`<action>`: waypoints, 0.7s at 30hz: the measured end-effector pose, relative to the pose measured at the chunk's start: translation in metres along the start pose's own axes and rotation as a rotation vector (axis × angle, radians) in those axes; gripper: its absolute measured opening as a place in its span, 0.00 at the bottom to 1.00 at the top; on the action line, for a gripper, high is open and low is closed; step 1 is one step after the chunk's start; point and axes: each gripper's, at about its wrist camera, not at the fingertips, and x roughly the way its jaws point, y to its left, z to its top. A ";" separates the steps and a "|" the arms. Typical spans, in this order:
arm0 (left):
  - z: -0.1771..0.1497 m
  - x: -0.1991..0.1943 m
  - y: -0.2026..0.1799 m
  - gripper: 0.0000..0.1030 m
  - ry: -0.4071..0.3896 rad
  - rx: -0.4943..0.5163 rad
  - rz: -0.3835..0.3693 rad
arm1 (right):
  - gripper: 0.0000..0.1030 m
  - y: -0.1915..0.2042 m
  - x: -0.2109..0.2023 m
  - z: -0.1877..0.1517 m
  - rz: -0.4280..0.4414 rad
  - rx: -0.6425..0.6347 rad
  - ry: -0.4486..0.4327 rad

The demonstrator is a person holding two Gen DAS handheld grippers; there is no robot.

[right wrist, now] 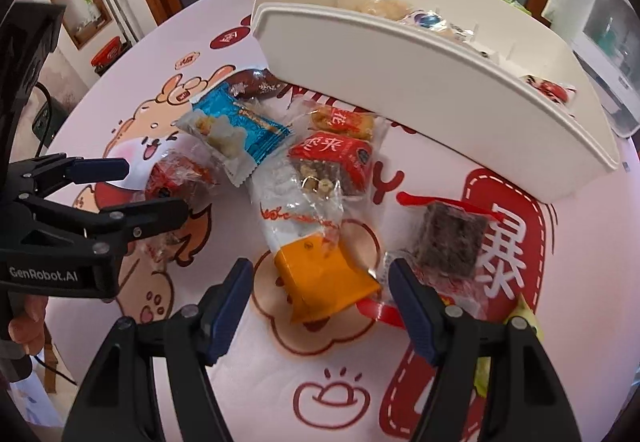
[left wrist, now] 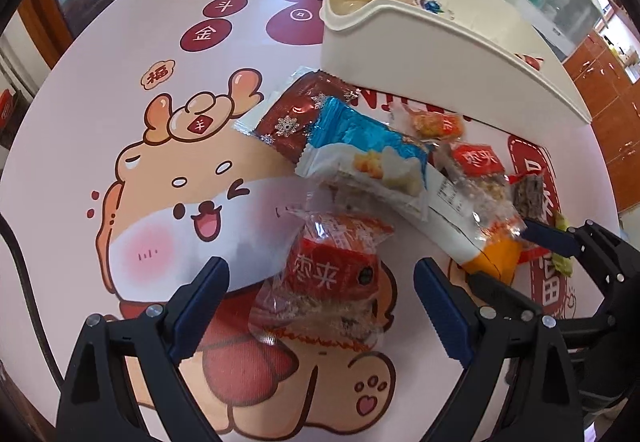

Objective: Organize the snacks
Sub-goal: 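Grasp the red-labelled clear snack bag with left gripper while right grasps the white-orange bar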

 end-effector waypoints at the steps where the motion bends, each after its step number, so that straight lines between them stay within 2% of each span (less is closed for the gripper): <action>1: 0.001 0.001 0.000 0.90 0.001 -0.001 0.000 | 0.68 0.000 0.003 0.001 -0.001 -0.006 0.005; 5: 0.002 0.009 -0.002 0.90 0.006 0.001 0.003 | 0.66 0.007 0.015 0.005 -0.010 -0.036 0.013; 6: 0.001 0.011 -0.003 0.90 0.006 0.004 0.007 | 0.64 0.009 0.017 0.006 -0.009 -0.043 0.011; 7: 0.001 0.013 -0.004 0.90 0.006 0.006 0.010 | 0.57 0.010 0.019 0.007 -0.002 -0.048 0.014; 8: 0.000 0.014 -0.004 0.89 0.008 0.009 0.010 | 0.54 0.013 0.023 0.007 0.002 -0.052 0.024; 11: -0.002 0.017 -0.006 0.81 0.002 0.013 0.019 | 0.43 0.019 0.023 0.007 -0.009 -0.082 -0.002; 13: -0.003 0.016 -0.006 0.76 -0.004 0.013 0.033 | 0.42 0.021 0.022 0.006 -0.010 -0.090 -0.003; 16: -0.004 0.013 -0.006 0.54 -0.027 0.012 0.036 | 0.40 0.021 0.021 0.002 -0.013 -0.083 -0.015; 19: -0.006 0.011 -0.005 0.46 -0.029 0.009 0.029 | 0.35 0.023 0.017 -0.003 -0.011 -0.069 -0.028; 21: -0.009 0.007 0.001 0.46 -0.027 0.007 0.023 | 0.31 0.024 0.014 -0.005 -0.001 -0.054 -0.033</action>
